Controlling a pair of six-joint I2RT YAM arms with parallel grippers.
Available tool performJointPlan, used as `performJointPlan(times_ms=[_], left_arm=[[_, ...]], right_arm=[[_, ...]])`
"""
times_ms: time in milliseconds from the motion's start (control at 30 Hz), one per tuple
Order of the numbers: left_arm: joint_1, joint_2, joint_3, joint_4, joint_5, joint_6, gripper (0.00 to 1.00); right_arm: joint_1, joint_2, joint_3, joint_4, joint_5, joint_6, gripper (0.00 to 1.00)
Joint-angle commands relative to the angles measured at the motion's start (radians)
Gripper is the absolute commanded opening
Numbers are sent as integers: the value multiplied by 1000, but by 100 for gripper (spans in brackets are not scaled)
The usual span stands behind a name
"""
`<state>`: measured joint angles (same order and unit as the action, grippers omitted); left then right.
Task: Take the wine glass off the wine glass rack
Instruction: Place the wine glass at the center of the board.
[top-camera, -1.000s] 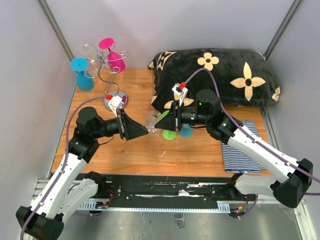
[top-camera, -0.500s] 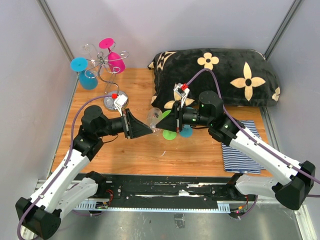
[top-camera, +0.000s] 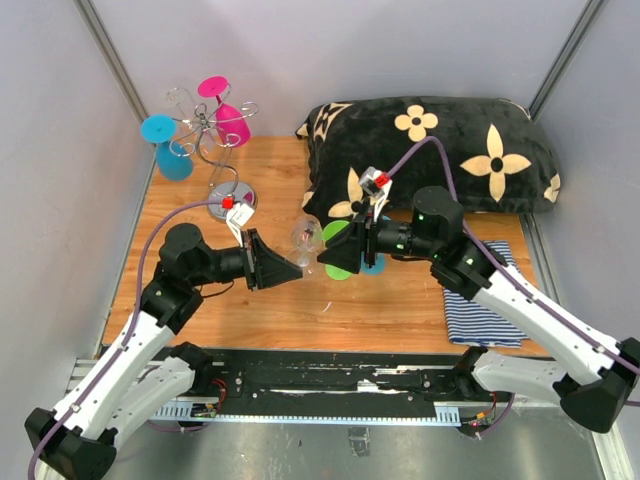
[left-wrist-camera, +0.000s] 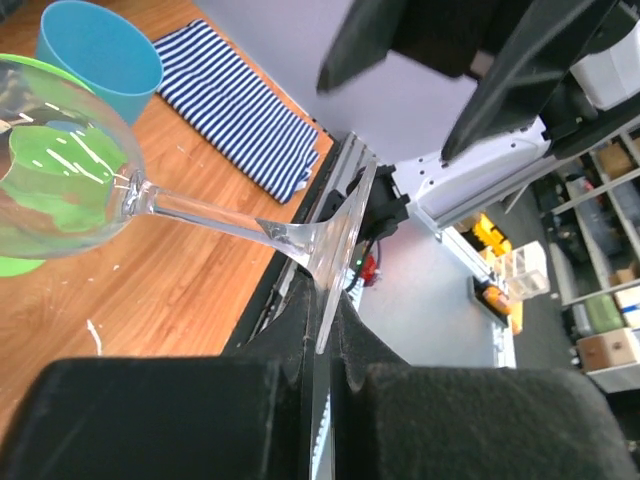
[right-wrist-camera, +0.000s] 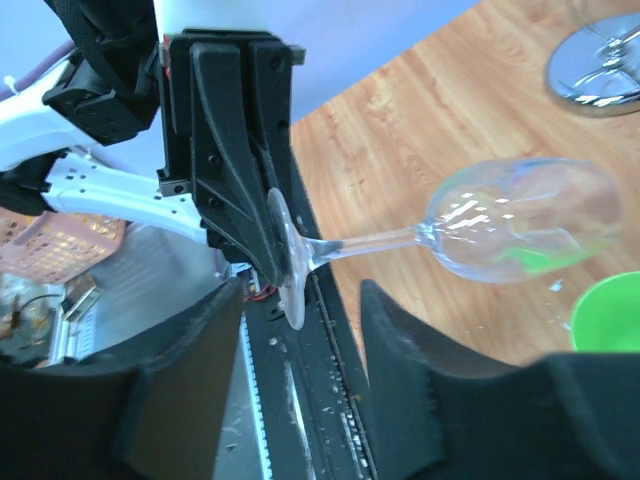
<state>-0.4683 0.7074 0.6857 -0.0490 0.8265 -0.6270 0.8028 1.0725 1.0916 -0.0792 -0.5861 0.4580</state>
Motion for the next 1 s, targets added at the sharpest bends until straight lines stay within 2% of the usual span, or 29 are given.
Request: performJointPlan(times_ms=[0,100,167,233,333,433,533,967], left_arm=[[-9,-86,-15,-28,38,172,0],[-9,-145,-63,1,52,196,0],[-9,-172,-100,31,83,204,0],[-11,-188,-116,40,93,219,1],[-12,-192,-115,64,151,214,0],[-12,-178,-163,344,275,50,0],[-12,-176,-227,578,302,-88,1],[-14,-213,-258,598,284,-102,0]], right_arm=[[6,-82,61,-99,209,-129,59],[-17,-118,80,-186,414,-137,64],[-92,-122,91,-249,461,-85,64],[-200,-120,84,-276,382,-7,64],[-347,-116,35,-229,152,115,65],[-393,-100,6,-154,-28,174,68],[-395,-68,18,-128,-143,200,69],[-392,21,-25,6,-306,369,71]])
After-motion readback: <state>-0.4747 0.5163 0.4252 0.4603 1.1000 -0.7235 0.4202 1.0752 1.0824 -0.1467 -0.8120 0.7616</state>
